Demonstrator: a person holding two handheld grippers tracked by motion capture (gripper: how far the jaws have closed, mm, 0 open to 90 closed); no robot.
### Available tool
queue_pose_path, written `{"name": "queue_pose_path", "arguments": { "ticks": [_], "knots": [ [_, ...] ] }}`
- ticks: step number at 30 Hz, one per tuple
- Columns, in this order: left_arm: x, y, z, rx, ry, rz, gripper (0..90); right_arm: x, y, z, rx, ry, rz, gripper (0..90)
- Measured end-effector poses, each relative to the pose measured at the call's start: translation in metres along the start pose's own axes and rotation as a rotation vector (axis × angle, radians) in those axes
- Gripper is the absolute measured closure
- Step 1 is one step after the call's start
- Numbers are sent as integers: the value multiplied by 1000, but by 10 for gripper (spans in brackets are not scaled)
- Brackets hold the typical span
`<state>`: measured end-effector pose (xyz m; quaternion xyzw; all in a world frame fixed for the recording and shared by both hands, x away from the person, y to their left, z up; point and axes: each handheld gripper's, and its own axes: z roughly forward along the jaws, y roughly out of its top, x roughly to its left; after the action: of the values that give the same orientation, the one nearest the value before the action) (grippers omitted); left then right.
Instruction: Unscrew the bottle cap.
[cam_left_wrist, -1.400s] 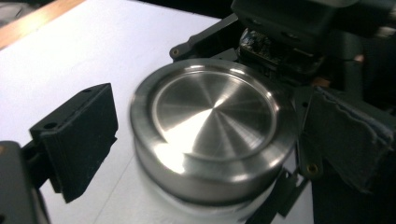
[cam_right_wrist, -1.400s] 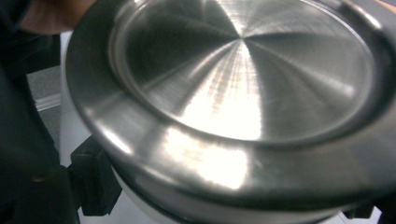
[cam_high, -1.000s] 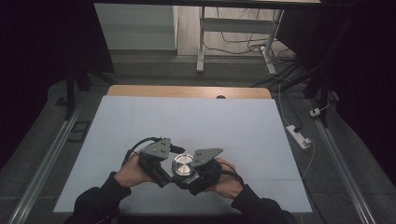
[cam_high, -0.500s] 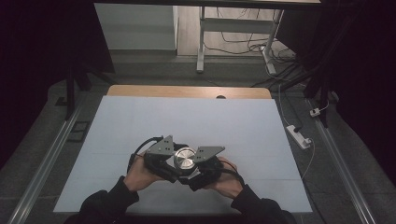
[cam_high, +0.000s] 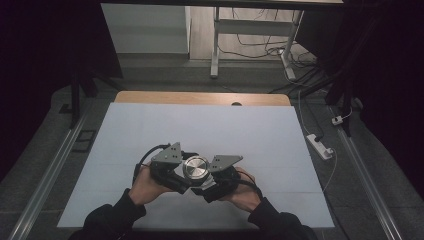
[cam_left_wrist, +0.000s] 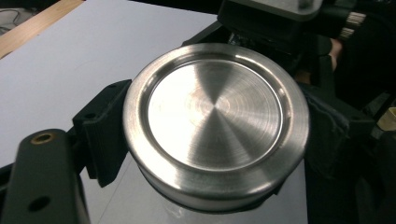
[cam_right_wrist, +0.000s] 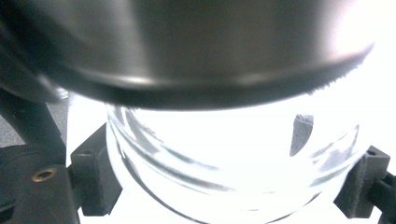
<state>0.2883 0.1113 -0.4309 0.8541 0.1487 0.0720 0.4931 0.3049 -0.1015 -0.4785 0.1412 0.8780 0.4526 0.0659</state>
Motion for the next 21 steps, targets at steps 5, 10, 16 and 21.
{"name": "queue_pose_path", "arguments": {
  "ticks": [5,10,16,21],
  "knots": [
    [-4,2,-7,-11,-2,6,189,-6,-1,-3,0,-22,9,145],
    [-8,3,-11,-9,0,20,189,-11,-2,-6,-7,-44,23,145],
    [-14,1,-12,-8,-4,27,190,-17,-3,-11,-14,-71,36,145],
    [-18,-4,-11,-10,-10,20,190,-20,-3,-13,-20,-87,46,145]
  ]
}}
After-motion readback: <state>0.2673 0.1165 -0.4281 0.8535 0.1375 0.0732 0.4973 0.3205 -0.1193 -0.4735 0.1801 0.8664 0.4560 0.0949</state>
